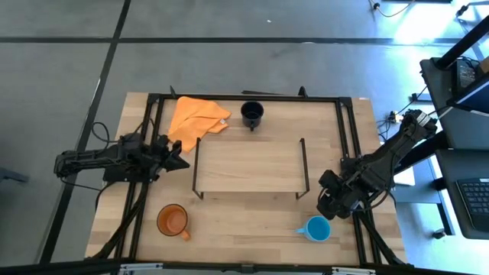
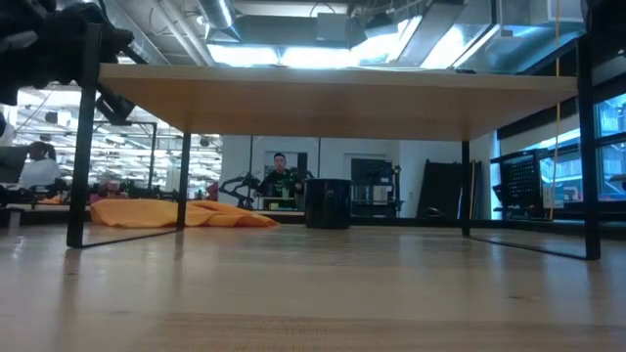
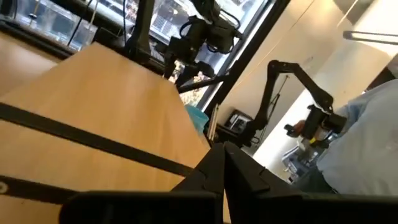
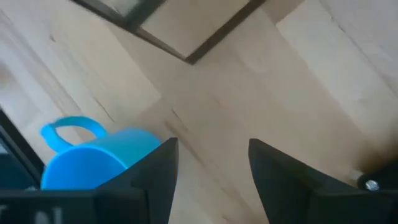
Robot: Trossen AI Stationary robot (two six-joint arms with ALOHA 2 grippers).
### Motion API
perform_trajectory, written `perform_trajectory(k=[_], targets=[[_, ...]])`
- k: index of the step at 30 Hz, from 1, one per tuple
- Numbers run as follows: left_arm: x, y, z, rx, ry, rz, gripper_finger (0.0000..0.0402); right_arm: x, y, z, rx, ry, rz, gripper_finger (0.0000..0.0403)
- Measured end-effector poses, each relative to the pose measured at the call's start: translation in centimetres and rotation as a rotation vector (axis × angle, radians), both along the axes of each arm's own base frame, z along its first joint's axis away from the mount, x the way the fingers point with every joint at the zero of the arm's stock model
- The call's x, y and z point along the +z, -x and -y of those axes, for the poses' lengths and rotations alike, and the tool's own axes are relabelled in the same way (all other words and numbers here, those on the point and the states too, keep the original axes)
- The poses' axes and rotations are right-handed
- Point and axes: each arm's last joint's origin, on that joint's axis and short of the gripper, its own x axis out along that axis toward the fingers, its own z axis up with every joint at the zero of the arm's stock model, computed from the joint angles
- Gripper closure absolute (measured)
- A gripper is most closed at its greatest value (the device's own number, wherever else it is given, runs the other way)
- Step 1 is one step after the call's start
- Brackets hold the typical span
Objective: Stack small to large cups/mugs on shelf
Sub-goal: Put the blue cup on the shelf
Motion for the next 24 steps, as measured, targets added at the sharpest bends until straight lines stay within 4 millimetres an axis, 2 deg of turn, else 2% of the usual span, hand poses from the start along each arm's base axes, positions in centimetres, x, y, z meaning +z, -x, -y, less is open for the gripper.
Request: perform_trajectory(k=[5, 14, 21, 24], targets=[[-1.1, 0.0, 0.1, -0.023, -0.031, -0.095, 0.0401, -0.1, 0.2, 0.2, 0.008, 0.008, -0.048, 0.0207], [-1.2, -0.1, 0.2, -0.073, -0.283, -0.025, 0.0401, -2.4, -0.8, -1.6, 0.133, 0.027, -0.18, 0.0207], [-1.1, 0.0, 0.3, -0.095, -0.181, -0.051, 0.0401, -4.3, -2.1, -3.4, 0.155, -0.071, -0.258, 0.0207], [-0.2, 0.1, 0.3, -0.104, -0.139, -0.049, 0.0401, -4.6, -2.4, -3.6, 0.156, -0.08, -0.252, 0.0207]])
